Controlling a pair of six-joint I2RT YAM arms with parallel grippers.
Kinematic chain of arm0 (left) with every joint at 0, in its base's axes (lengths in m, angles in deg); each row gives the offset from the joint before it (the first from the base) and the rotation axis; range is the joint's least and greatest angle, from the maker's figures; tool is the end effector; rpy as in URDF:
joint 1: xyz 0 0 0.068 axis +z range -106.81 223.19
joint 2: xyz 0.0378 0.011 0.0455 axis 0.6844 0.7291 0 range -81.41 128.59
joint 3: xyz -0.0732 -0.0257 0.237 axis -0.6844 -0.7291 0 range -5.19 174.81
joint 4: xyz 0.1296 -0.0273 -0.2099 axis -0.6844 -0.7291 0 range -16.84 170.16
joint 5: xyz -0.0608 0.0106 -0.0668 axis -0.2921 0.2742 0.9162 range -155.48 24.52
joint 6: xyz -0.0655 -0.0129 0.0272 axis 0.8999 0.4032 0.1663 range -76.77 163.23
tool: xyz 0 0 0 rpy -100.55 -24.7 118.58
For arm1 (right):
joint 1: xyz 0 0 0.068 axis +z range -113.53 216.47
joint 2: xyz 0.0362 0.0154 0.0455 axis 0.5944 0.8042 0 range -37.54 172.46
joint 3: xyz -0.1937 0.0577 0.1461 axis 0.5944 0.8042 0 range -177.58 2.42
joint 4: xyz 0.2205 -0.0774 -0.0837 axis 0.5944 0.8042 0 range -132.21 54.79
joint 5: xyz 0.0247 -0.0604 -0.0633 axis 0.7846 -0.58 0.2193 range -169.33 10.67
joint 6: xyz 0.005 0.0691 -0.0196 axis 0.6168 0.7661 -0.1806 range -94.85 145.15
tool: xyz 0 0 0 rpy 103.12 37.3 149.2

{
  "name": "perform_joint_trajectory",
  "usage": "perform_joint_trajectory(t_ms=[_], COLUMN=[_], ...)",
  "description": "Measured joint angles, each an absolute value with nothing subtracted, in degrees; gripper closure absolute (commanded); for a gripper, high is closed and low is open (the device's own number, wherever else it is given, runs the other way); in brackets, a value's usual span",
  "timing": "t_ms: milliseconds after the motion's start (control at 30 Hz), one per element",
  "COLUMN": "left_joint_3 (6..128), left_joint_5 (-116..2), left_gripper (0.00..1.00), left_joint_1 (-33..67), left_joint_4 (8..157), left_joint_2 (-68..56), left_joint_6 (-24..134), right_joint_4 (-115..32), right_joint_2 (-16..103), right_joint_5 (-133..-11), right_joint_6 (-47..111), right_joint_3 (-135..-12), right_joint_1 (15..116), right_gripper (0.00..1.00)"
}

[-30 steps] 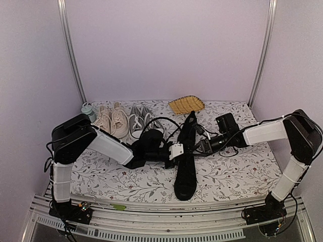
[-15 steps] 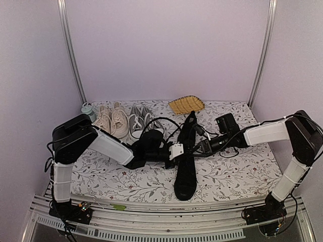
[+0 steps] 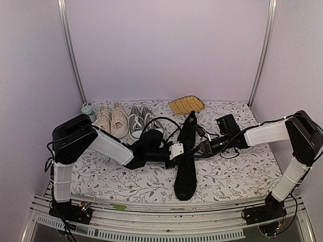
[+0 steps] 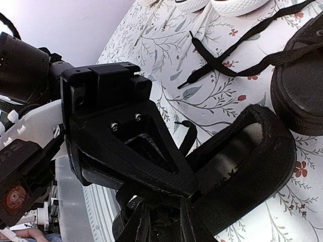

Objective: Tie the shoes
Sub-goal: Adjust the half-tied shoelace on the shoe.

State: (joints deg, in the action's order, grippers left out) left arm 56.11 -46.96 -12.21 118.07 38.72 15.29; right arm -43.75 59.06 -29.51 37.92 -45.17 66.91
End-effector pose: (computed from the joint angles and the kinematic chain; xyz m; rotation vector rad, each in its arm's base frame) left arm 0.2303 -0.3672 0.1077 1.4642 1.3150 -0.6292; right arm 0.2530 0.2016 0.1340 -0.8015 2.3174 1.3878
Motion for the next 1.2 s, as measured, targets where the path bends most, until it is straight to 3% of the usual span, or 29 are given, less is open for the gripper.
perform_joint_trajectory(t_ms=[700, 833, 967, 1200], left_joint_3=[55.8, 55.8, 55.7, 55.4], left_joint_5=[-48.0, -48.0, -48.2, -48.4], left_gripper=[0.92, 0.93, 0.93, 0.93], left_joint_1=[-12.2, -12.2, -12.2, -12.2], left_joint_4=[117.9, 117.9, 117.7, 117.9], left_joint_2=[39.6, 39.6, 39.7, 39.8], left_joint_6=[16.7, 17.0, 17.2, 17.3], right_joint_4=[-47.8, -48.1, -48.7, -48.7], right_joint_2=[62.2, 62.4, 63.4, 63.6], right_joint_5=[-27.6, -27.8, -28.6, -29.3], right_joint_6=[40.9, 41.4, 42.3, 43.3], right_joint_3=[-45.1, -45.1, -45.1, -45.0], right_joint_1=[67.6, 67.6, 67.6, 67.9], right_gripper=[0.70, 0.79, 0.98, 1.00])
